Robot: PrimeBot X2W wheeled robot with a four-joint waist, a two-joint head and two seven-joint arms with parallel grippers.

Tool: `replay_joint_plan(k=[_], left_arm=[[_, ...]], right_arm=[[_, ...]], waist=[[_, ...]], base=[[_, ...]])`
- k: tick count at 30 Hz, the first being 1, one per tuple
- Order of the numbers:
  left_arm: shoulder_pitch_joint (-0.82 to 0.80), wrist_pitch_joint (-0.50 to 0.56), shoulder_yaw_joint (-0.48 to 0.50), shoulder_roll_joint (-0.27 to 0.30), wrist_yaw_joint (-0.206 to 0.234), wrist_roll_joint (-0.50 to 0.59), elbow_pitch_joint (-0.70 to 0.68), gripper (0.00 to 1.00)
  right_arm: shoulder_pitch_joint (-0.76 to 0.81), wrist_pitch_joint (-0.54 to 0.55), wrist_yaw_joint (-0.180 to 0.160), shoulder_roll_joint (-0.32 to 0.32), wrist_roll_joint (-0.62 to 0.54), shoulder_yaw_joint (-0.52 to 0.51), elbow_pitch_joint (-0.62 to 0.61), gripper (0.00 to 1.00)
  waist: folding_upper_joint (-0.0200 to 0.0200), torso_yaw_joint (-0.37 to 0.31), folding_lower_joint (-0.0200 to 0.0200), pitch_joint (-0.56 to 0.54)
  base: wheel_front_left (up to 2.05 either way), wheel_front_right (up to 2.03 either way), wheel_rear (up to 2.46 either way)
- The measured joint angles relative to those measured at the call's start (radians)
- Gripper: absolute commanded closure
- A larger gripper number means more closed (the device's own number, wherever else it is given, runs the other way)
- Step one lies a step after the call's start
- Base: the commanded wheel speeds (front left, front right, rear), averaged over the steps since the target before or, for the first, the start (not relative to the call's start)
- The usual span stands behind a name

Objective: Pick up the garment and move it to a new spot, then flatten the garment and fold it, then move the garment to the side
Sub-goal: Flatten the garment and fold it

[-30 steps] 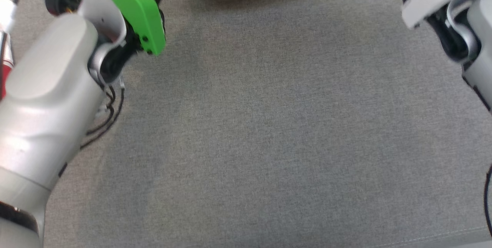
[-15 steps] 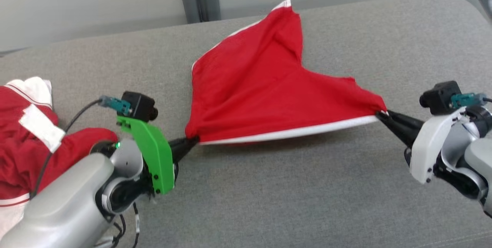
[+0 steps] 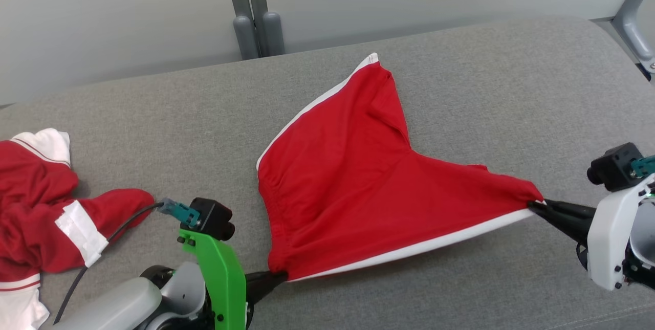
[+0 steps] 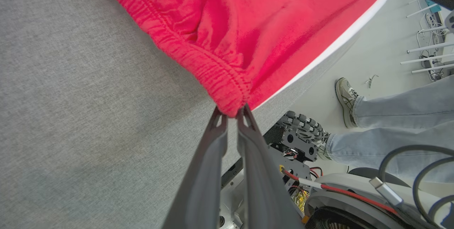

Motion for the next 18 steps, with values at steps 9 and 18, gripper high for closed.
replay_joint_plan(k=[9, 18], left_arm=[[-0.181, 0.243, 0.014, -0.029, -0.038, -0.097, 0.061, 1.0], [-0.406, 0.497, 0.018, -0.123, -0.044, -0.175, 0.234, 1.0]], right_arm=[[-0.046, 0.185, 0.0, 0.06, -0.041, -0.164, -0.019, 1.0], [-0.228, 0.421, 0.0, 0.122, 0.056, -0.212, 0.063, 1.0]], waist=[[0.0, 0.037, 0.0, 0.076], [0.0, 0.103, 0.0, 0.176]], base=[[0.0, 0.0, 0.0], [0.0, 0.0, 0.0]])
